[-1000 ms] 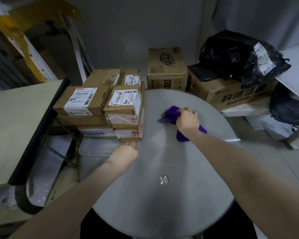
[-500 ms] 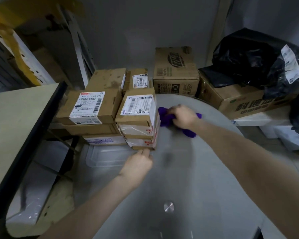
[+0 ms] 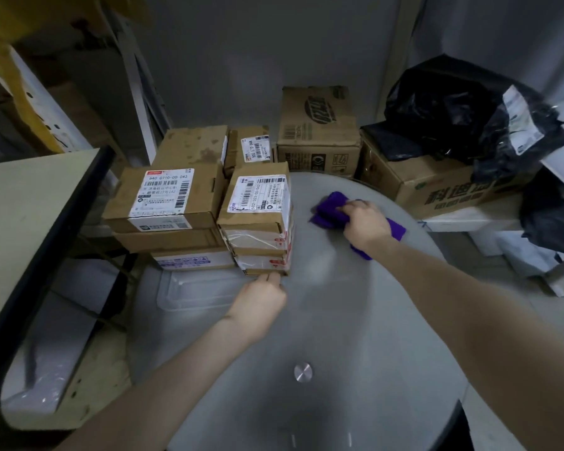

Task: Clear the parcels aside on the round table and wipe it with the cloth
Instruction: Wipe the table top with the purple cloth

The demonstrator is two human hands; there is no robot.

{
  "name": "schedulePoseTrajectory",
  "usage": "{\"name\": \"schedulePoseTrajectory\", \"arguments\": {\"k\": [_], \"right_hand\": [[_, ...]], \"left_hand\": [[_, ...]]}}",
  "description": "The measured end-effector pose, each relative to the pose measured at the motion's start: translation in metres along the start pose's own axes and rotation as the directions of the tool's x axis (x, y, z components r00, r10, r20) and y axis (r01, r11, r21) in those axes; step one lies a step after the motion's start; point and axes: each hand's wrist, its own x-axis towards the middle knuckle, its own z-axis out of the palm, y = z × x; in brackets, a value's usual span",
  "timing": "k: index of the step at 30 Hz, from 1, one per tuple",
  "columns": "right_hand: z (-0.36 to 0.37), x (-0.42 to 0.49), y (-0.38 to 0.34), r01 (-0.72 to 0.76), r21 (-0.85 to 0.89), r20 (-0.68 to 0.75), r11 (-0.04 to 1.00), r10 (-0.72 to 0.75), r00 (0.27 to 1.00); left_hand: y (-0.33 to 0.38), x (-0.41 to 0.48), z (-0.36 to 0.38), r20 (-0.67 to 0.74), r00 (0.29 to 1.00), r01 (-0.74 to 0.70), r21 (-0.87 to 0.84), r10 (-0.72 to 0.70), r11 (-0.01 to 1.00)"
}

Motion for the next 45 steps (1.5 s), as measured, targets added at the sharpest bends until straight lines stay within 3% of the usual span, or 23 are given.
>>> {"name": "schedulePoseTrajectory", "arguments": {"k": [3,6,8,12,14,17,20,26,28,31,33,35,37,39,41,42,43,44,45], "right_hand": [[-0.005,-0.032,0.025,-0.251,-0.029,-0.061,0.967,0.249,0.967],[-0.004,-0.059,0.025,-0.341,-0.023,-0.044,0.940,0.340,0.939],[0.002,-0.081,0.018,-0.293,-0.050,-0.034,0.955,0.292,0.956],[0.014,-0.137,-0.018,-0.060,-0.114,0.033,0.992,0.064,0.997],[0.017,-0.164,-0.048,0.020,-0.104,0.081,0.994,-0.012,0.997],[0.030,-0.202,-0.100,0.136,-0.111,0.184,0.984,-0.114,0.976],[0.044,-0.224,-0.148,0.167,-0.142,0.256,0.976,-0.126,0.958],[0.067,-0.226,-0.237,0.213,-0.058,0.363,0.975,-0.178,0.914],[0.070,-0.228,-0.239,0.386,-0.060,0.383,0.921,-0.336,0.861],[0.059,-0.239,-0.194,0.701,0.023,0.358,0.712,-0.661,0.659],[0.048,-0.250,-0.156,0.791,0.100,0.327,0.604,-0.770,0.547],[0.040,-0.256,-0.119,0.816,0.102,0.315,0.569,-0.796,0.516],[0.034,-0.252,-0.083,0.777,0.061,0.286,0.626,-0.757,0.587],[0.026,-0.242,-0.049,0.649,0.038,0.190,0.759,-0.644,0.741],[0.014,-0.235,-0.025,0.366,0.019,0.072,0.930,-0.367,0.928],[0.012,-0.234,-0.021,0.220,0.035,0.012,0.975,-0.220,0.975],[0.011,-0.236,-0.027,0.133,0.062,-0.010,0.989,-0.133,0.991],[0.011,-0.243,-0.040,0.137,0.073,-0.001,0.988,-0.137,0.991],[0.014,-0.254,-0.057,0.227,0.074,0.039,0.971,-0.231,0.972]], "left_hand": [[-0.002,0.000,0.006,-0.020,1.000,-0.012,0.016,0.013,1.000],[-0.004,0.001,0.011,-0.040,0.999,-0.004,-0.003,0.003,1.000],[-0.006,0.001,0.014,-0.059,0.998,0.008,-0.059,-0.011,0.998],[-0.021,-0.020,0.013,-0.138,0.988,0.037,-0.231,-0.070,0.972],[-0.033,-0.035,0.011,-0.155,0.974,0.114,-0.285,-0.164,0.952],[-0.052,-0.060,0.013,-0.055,0.945,0.295,-0.272,-0.321,0.916],[-0.063,-0.080,0.024,0.004,0.915,0.388,-0.290,-0.404,0.875],[-0.053,-0.090,0.026,0.031,0.898,0.428,-0.301,-0.440,0.852],[-0.047,-0.091,0.024,0.037,0.901,0.424,-0.273,-0.431,0.863],[-0.034,-0.089,0.020,0.033,0.921,0.383,-0.255,-0.387,0.888],[-0.024,-0.083,0.017,0.026,0.938,0.338,-0.283,-0.345,0.898],[-0.012,-0.077,0.012,0.029,0.955,0.291,-0.310,-0.297,0.905],[-0.001,-0.072,0.007,0.025,0.963,0.262,-0.318,-0.268,0.911],[0.010,-0.070,0.001,0.024,0.965,0.254,-0.316,-0.260,0.914],[0.018,-0.070,-0.003,0.020,0.968,0.243,-0.319,-0.249,0.916],[0.022,-0.070,-0.005,0.021,0.970,0.237,-0.323,-0.243,0.916],[0.024,-0.070,-0.005,0.020,0.971,0.231,-0.327,-0.238,0.916],[0.025,-0.070,-0.006,0.012,0.972,0.226,-0.326,-0.235,0.918],[0.025,-0.069,-0.006,0.004,0.972,0.225,-0.323,-0.236,0.919]]}}
